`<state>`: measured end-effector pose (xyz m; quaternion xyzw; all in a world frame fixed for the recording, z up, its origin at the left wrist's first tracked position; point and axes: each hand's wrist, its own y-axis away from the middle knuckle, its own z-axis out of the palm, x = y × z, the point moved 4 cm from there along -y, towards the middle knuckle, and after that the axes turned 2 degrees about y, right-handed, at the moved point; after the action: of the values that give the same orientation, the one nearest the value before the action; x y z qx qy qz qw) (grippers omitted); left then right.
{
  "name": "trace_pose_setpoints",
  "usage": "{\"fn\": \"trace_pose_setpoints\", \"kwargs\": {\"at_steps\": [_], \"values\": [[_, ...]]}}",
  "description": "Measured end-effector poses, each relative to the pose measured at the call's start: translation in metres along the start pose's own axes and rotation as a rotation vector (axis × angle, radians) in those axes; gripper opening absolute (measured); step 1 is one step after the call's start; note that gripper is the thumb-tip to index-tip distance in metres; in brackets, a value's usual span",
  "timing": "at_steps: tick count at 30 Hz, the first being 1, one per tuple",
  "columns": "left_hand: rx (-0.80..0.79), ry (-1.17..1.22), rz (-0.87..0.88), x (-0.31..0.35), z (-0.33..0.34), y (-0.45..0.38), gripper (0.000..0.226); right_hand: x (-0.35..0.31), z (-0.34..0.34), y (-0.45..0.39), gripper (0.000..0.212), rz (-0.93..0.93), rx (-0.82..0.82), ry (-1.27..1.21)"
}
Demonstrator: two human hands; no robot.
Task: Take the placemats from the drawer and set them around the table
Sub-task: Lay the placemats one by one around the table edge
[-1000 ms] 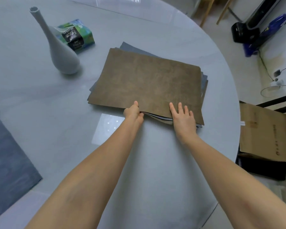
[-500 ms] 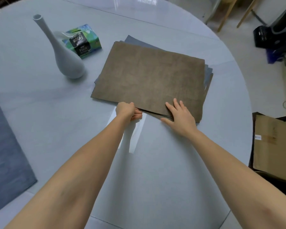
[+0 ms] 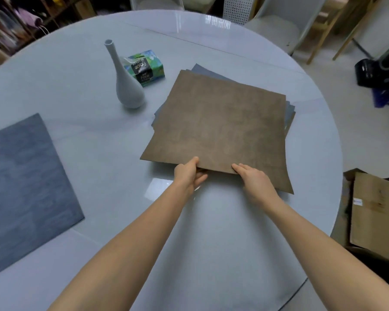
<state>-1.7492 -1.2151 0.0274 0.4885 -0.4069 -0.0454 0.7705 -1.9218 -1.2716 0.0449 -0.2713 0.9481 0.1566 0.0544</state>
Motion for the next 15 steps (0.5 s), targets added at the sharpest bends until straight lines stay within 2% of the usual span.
{"fn": "trace_pose_setpoints", "kwargs": {"at_steps": [2, 6, 11, 15], "values": [[0.038, 0.086, 0.029, -0.003, -0.018, 0.010, 0.027, -0.012, 0.003, 0.019, 0.067, -0.005, -0.021, -0.015], [0.035, 0.006, 0.088, -0.021, -0.058, 0.047, 0.027, -0.043, 0.016, 0.065, 0.063, 0.028, -0.086, 0.010], [0.056, 0.040, 0.105, -0.074, -0.135, 0.116, 0.015, -0.095, 0.054, 0.144, 0.044, -0.001, -0.176, 0.091], [0.072, 0.153, 0.072, -0.114, -0.210, 0.159, 0.019, -0.145, 0.085, 0.211, 0.017, -0.009, -0.129, -0.018]]}}
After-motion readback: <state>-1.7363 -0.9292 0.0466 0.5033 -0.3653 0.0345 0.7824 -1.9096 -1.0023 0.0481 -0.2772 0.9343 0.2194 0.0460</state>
